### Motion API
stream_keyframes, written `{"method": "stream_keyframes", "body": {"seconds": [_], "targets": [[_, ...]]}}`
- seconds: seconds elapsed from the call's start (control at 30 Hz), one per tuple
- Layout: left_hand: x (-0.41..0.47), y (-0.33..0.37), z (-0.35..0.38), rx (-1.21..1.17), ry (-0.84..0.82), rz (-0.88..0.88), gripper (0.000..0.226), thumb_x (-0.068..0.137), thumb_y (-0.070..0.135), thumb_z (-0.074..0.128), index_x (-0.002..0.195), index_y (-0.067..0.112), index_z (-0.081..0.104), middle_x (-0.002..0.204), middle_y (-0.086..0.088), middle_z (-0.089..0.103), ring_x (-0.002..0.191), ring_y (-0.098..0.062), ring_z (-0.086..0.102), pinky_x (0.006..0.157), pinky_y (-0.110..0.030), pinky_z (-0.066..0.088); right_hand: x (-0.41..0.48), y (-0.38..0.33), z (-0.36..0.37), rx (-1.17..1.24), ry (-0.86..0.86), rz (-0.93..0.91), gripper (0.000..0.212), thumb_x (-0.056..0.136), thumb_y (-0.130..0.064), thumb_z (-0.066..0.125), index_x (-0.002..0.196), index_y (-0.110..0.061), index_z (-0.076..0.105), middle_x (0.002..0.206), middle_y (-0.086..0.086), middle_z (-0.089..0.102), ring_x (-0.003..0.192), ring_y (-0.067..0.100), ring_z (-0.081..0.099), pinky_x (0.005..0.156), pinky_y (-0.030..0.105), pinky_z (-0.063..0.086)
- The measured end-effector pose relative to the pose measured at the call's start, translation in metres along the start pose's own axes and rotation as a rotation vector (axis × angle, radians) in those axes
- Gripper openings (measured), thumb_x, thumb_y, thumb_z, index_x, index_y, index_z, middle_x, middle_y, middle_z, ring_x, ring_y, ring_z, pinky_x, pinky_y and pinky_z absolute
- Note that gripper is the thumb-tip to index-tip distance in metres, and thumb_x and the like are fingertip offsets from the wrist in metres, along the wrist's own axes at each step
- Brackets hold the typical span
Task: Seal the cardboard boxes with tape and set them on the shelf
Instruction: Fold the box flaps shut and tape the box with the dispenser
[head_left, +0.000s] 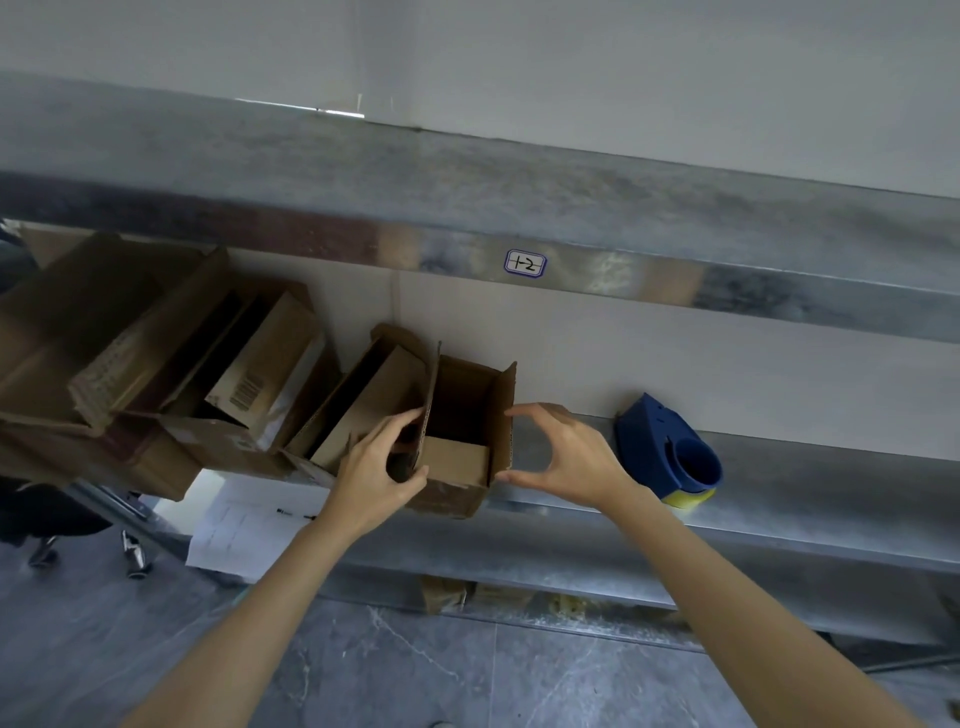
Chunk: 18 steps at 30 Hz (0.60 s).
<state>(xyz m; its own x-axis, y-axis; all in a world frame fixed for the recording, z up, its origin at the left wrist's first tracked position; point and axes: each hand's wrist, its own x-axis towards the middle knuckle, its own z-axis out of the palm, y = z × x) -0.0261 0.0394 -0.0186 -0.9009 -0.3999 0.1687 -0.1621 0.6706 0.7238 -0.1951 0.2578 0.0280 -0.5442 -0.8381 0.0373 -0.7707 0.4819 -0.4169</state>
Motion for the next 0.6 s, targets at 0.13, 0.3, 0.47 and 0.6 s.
{"method": "stream_keyframes", "body": {"seconds": [0.13,0.3,0.47,0.6], "targets": [[0.003,0.001,0.007,-0.019,-0.004,0.007,0.067,0.075,0.047,0.063,0.124,0.075,0.027,0.124,0.056,0.031,0.113,-0.005,0.054,0.105,-0.060,0.042,-0.006,0.004,-0.005,0.010,0.034,-0.006,0.077,0.078,-0.069,0.066,0.141,-0.031,0.042,0.145,-0.008,0.049,0.130,0.015,0.048,0.101,0.035,0.045],[0.009,-0.001,0.012,-0.031,-0.027,-0.001,0.064,0.077,0.044,0.067,0.134,0.054,0.040,0.130,0.046,0.037,0.115,-0.008,0.058,0.111,-0.063,0.031,-0.010,0.007,-0.006,-0.019,0.052,-0.015,0.074,0.079,-0.069,0.064,0.139,-0.031,0.045,0.144,-0.007,0.050,0.130,0.014,0.049,0.102,0.035,0.046],[0.010,-0.001,0.013,0.002,-0.043,-0.018,0.067,0.083,0.028,0.077,0.141,0.038,0.043,0.138,0.026,0.042,0.117,-0.010,0.059,0.118,-0.057,0.009,-0.006,0.004,0.000,-0.022,-0.062,-0.027,0.084,0.078,-0.073,0.061,0.148,-0.043,0.026,0.153,-0.008,0.039,0.138,0.017,0.041,0.111,0.044,0.038],[0.008,0.000,0.004,0.014,-0.076,-0.026,0.069,0.083,0.033,0.078,0.141,0.039,0.042,0.136,0.027,0.041,0.120,-0.010,0.056,0.118,-0.053,0.009,-0.001,0.002,0.010,-0.051,-0.074,-0.015,0.075,0.079,-0.074,0.059,0.141,-0.044,0.032,0.151,-0.007,0.040,0.137,0.018,0.041,0.109,0.049,0.040]]}}
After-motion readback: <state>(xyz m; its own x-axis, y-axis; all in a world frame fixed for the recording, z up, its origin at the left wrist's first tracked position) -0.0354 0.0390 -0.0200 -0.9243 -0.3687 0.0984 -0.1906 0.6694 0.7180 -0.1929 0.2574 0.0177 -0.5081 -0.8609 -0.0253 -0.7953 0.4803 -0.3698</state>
